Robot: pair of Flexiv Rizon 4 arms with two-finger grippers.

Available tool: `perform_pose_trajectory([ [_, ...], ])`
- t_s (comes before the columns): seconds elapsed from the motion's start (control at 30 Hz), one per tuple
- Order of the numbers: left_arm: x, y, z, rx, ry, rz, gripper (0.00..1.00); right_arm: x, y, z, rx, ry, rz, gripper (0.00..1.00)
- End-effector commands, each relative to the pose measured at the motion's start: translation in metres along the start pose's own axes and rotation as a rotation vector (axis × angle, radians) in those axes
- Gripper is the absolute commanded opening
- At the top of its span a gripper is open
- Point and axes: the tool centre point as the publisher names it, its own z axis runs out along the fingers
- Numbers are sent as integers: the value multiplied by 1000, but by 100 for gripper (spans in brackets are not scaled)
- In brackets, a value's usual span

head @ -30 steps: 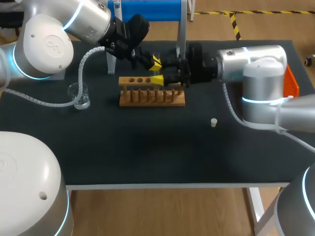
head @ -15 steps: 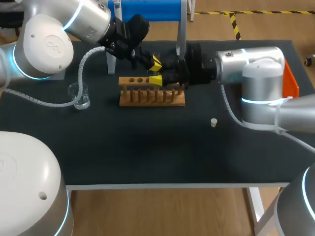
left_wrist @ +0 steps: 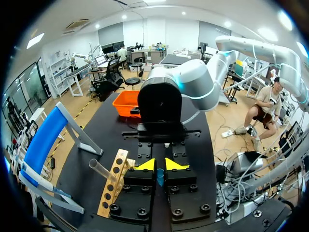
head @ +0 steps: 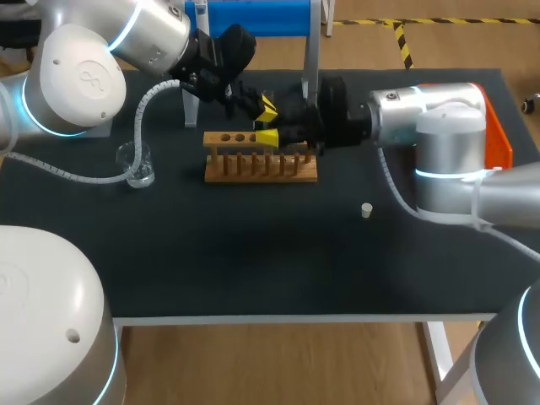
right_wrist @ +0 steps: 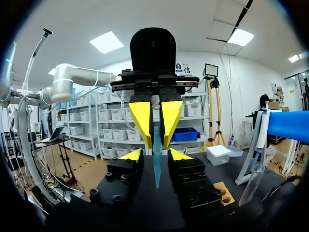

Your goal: Invert the test tube, pick up the pipette, mount the tip to pipette, aspirate from beaker and dispense into the tube, eject the tip, return the pipette, and cap with the stopper.

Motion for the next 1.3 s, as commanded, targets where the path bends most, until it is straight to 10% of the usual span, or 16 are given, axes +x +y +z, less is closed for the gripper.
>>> perform_pose_trajectory([
  [0.03,-1,0,-1,-3,5,0,0,-1,-1,0,-4,8,1,0],
  [0.57,-1,0,-1,-3,5,0,4,-1,-1,-2,4,2,0,0],
  [0.6,-1,0,-1,-3,5,0,100,-1,-1,-2,6,0,-2,0],
  [1.3,-1,0,-1,-3,5,0,100,0,18,-128,43,-41,-14,0],
])
